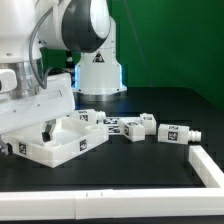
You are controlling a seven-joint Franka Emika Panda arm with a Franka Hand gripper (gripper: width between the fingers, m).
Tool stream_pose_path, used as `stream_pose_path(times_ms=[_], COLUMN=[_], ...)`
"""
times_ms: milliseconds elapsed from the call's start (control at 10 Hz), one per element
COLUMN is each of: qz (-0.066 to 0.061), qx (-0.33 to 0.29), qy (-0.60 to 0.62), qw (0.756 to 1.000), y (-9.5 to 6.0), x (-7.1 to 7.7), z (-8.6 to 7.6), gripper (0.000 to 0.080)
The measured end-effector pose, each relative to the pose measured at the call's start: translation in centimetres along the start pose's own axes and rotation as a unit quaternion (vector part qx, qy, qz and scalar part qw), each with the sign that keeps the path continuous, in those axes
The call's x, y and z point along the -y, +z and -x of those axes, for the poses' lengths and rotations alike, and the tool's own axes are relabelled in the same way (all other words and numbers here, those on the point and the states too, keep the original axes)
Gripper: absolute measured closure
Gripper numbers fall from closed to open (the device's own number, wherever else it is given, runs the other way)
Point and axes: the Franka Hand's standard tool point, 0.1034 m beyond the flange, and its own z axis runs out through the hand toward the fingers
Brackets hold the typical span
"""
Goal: Assemble square table
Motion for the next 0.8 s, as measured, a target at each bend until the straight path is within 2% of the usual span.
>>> stream_pose_path(times_ms=[100,300,400,500,600,700,800], qz=[0.000,0.001,0.000,0.005,0.002,-0.002,-0.005], qx=[0.000,0.000,0.001,-0.001,-0.001,0.004,0.017], qy=[0.000,0.001,-0.002,0.001,0.013,0.064,0.101], qw=[1.000,1.000,1.000,1.000,1.000,0.998,0.995], y=[0.0,-0.1,-0.6,-1.4,-2.2,-2.9,-3.2], x=[0.0,-0.2,-1.0,-2.2,-3.2,-3.2,-2.2], z=[0.0,0.0,-0.2,-0.5,-0.7,-1.2,-2.3], gripper=[0.0273,0.0599,0.0599,0.0747,0.0748,0.0748,0.0748])
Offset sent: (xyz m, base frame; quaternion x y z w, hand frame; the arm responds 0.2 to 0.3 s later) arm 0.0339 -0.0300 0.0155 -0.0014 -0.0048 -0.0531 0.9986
